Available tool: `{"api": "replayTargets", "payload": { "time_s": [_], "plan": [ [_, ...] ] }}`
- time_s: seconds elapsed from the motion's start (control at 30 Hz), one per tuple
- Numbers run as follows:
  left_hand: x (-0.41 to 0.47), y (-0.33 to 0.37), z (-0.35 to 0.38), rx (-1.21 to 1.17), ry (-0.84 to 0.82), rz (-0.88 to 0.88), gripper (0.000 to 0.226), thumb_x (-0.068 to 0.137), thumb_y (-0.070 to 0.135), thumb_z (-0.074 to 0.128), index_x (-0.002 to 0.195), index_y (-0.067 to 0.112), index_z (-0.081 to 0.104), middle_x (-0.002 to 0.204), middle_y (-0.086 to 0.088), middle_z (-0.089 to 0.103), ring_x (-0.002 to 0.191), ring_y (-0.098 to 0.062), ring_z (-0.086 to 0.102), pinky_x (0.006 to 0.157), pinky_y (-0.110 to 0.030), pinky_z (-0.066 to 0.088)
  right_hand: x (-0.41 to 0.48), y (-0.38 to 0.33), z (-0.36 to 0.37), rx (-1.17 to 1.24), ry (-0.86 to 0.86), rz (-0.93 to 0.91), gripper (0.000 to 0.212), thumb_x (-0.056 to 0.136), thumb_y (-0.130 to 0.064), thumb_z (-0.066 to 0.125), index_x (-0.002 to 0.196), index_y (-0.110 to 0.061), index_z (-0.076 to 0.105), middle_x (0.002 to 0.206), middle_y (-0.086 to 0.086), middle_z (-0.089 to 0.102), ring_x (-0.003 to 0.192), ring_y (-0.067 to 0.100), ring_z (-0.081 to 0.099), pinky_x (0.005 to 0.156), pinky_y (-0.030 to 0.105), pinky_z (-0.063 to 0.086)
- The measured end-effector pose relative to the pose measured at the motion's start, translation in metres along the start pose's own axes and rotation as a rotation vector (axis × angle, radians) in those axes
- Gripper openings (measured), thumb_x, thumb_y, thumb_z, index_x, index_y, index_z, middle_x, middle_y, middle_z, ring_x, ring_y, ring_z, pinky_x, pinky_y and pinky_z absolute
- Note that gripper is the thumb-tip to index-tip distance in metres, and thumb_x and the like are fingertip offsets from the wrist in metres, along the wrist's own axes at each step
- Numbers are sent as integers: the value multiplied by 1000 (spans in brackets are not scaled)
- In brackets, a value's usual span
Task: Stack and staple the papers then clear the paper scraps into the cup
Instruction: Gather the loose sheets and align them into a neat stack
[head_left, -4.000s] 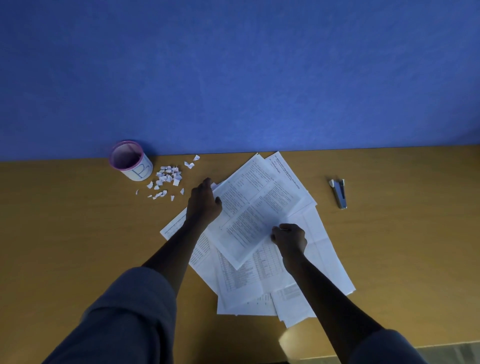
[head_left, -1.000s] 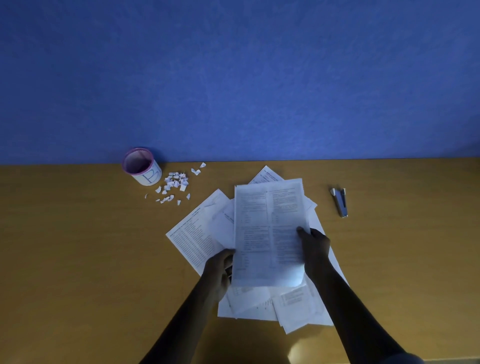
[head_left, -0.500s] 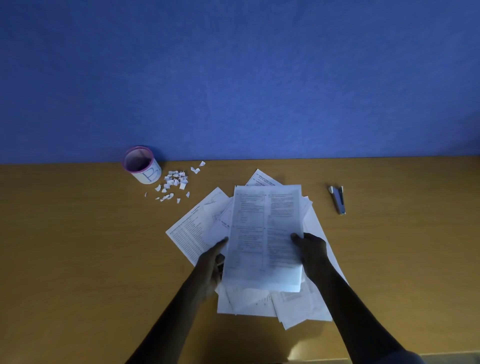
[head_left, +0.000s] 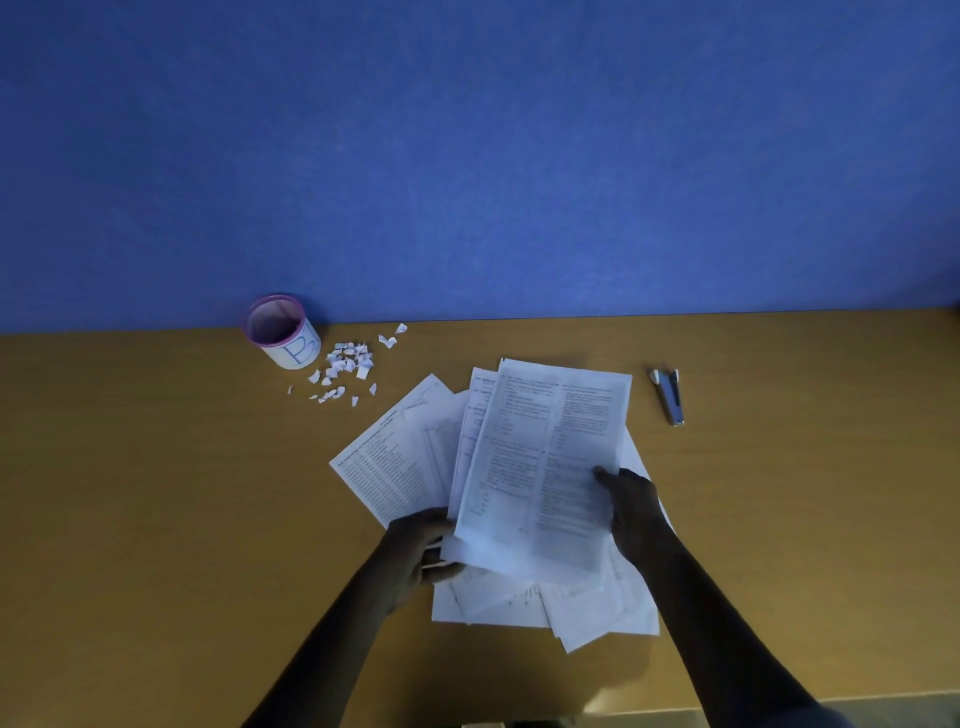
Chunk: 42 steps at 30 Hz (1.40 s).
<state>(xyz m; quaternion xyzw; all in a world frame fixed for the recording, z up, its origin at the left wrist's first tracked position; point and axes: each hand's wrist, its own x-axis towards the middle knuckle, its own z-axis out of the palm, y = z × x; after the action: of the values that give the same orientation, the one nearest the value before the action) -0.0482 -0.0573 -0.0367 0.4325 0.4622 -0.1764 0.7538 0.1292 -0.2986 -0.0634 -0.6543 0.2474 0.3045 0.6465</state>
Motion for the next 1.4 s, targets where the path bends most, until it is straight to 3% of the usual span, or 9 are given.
{"api": "replayTargets", "payload": {
  "time_s": [0.13, 0.3, 0.47, 0.7, 0.97, 1.07, 1.17, 1.33, 1.4],
  "plan": [
    [-5, -10, -2, 31, -3, -9, 24, 92, 16, 72, 114, 10, 76, 112, -15, 80, 108, -35, 75, 91, -51, 63, 0, 4, 2, -101, 42, 12, 18, 94, -5, 69, 109, 6, 70, 112, 21, 73, 103, 38, 69, 96, 53, 57],
    [2, -1, 2, 89, 60, 42, 32, 95, 42, 69, 111, 16, 76, 106, -9, 82, 101, -30, 78, 88, -45, 62, -8, 3, 4, -267, 94, -103, 11, 95, -4, 67, 99, 5, 71, 94, 13, 72, 80, 26, 68, 64, 29, 53],
    [8, 5, 12, 255, 100, 230, 24, 96, 31, 73, 119, 30, 67, 117, -2, 75, 109, -27, 73, 94, -50, 62, -11, 5, 10, -434, 113, -157, 38, 93, -11, 70, 129, -6, 60, 112, 12, 72, 99, 32, 71, 84, 46, 62],
    [9, -10, 20, 245, 45, 241, 41, 89, 20, 79, 126, 29, 65, 120, -1, 74, 108, -25, 73, 85, -44, 65, -29, 5, 18, -760, -144, -258, 39, 91, -5, 64, 127, -15, 53, 113, 3, 65, 106, 27, 65, 85, 46, 62],
    [7, -4, 5, 40, 24, 355, 52, 76, 13, 82, 124, 24, 65, 111, -5, 78, 107, -31, 74, 84, -49, 62, -36, -11, 24, -600, -383, -340, 30, 100, -22, 65, 129, -20, 61, 118, 2, 73, 107, 24, 73, 89, 47, 63],
    [5, -8, -2, 21, 31, 410, 59, 72, 24, 84, 127, 22, 63, 120, -8, 75, 114, -36, 70, 96, -65, 56, -36, -13, 30, -509, -223, -344, 31, 105, -44, 52, 110, -20, 71, 107, 4, 77, 99, 27, 75, 85, 46, 61],
    [3, -13, -14, -49, 32, 419, 61, 74, 22, 83, 131, 20, 63, 125, -12, 72, 116, -40, 68, 99, -70, 52, -27, -8, 30, -797, 114, -464, 27, 104, -34, 57, 113, -12, 70, 118, 11, 75, 108, 30, 69, 86, 33, 52],
    [-1, -19, -27, -141, -15, 427, 63, 76, 17, 79, 136, 15, 60, 129, -18, 70, 117, -44, 67, 95, -65, 54, -26, 4, 44, -1290, 83, -317, 81, 79, -61, 76, 135, -12, 43, 134, 10, 51, 126, 35, 49, 98, 54, 48],
    [-2, -19, -27, -151, -15, 430, 65, 77, 16, 80, 138, 15, 59, 131, -19, 69, 118, -45, 67, 95, -66, 55, -30, 8, 51, -1392, 114, -319, 83, 76, -64, 75, 132, -12, 41, 130, 11, 49, 123, 34, 48, 97, 54, 47]
  ]
}}
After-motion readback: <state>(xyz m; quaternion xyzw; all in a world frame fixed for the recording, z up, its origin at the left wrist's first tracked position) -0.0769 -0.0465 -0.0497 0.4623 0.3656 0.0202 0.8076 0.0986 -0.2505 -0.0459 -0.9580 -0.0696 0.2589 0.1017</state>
